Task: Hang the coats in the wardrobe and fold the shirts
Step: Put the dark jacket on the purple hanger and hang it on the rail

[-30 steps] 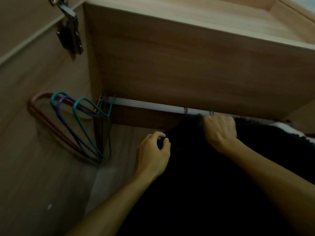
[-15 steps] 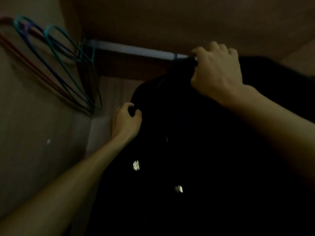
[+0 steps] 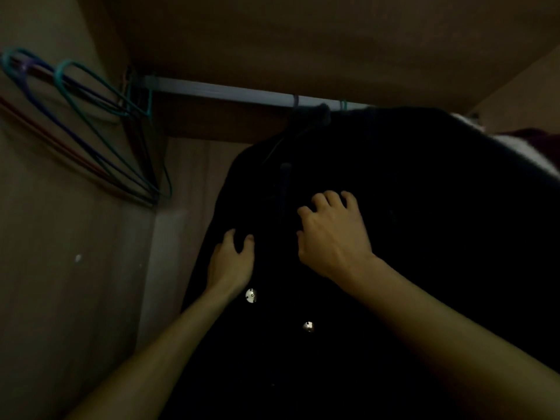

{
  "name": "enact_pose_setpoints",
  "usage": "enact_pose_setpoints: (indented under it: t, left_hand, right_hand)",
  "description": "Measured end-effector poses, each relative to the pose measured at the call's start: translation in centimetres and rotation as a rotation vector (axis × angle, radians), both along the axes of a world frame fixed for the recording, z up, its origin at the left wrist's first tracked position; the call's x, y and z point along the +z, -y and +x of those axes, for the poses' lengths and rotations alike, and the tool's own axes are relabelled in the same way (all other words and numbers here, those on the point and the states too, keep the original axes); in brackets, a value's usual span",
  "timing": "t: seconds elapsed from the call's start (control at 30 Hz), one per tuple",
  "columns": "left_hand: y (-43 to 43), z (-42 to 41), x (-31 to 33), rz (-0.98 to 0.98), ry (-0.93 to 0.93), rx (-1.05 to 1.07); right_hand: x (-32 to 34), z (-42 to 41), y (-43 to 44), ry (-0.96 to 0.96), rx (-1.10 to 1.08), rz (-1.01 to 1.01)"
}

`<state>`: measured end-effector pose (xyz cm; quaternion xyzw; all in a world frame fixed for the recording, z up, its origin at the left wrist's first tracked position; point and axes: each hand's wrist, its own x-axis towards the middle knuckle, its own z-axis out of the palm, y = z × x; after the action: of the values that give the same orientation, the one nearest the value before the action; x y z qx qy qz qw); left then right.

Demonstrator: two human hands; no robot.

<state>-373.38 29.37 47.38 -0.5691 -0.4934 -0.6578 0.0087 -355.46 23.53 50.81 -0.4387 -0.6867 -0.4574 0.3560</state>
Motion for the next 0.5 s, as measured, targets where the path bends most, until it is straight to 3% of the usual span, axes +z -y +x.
enact_pose_setpoints:
  t: [0.23, 0.5]
  left_hand:
    - [1.4, 3.6, 0.3, -0.064, -0.153, -0.146]
    - [-2.4, 11.0, 1.1, -0.155, 0.005, -0.395]
  right_hand:
    - [0.1, 0.4, -1.0, -0.006, 0.003, 0.036]
    - [1.2, 3.9, -2.7, 0.034, -0.186, -0.028]
